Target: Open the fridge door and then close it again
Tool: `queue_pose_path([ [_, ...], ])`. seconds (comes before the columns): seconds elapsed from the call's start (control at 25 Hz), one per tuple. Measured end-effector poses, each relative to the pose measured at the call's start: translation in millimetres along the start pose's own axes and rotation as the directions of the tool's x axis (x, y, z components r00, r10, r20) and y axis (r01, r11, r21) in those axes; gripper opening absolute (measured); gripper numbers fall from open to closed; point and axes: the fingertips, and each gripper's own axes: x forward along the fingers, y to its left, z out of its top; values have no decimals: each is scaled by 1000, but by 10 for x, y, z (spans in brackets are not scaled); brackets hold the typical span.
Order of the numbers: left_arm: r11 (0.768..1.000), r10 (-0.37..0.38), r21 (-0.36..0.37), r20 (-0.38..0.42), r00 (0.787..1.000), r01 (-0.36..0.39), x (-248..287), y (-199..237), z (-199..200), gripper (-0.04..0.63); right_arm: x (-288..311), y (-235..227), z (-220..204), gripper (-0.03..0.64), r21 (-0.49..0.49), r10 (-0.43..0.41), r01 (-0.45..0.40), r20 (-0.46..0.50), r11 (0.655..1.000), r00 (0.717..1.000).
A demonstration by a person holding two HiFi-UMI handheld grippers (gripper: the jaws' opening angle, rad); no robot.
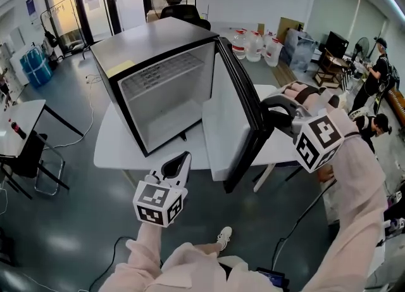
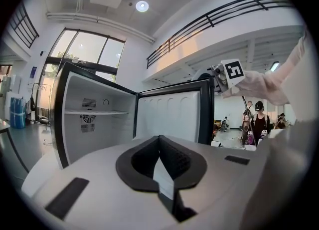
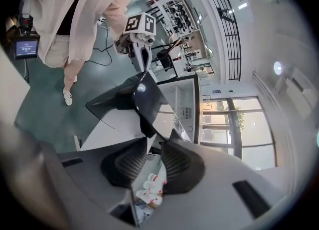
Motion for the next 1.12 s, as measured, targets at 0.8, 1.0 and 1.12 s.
queue_pose_path([
  [0.8,999,-19,-42,42,999,21,1035,-262,45,11,-20,167,-593,75,-91,11,-7,45,996,999],
  [1.0,999,-23,-36,37,999,25,1135,-261,38,11,-16,195,-684,74,-82,8,-5,34,997,999],
  [1.12,999,-24,-30,38,999,26,1150,-252,22,11,-7,215,-725,74,-82,12,-10,27,997,1000],
])
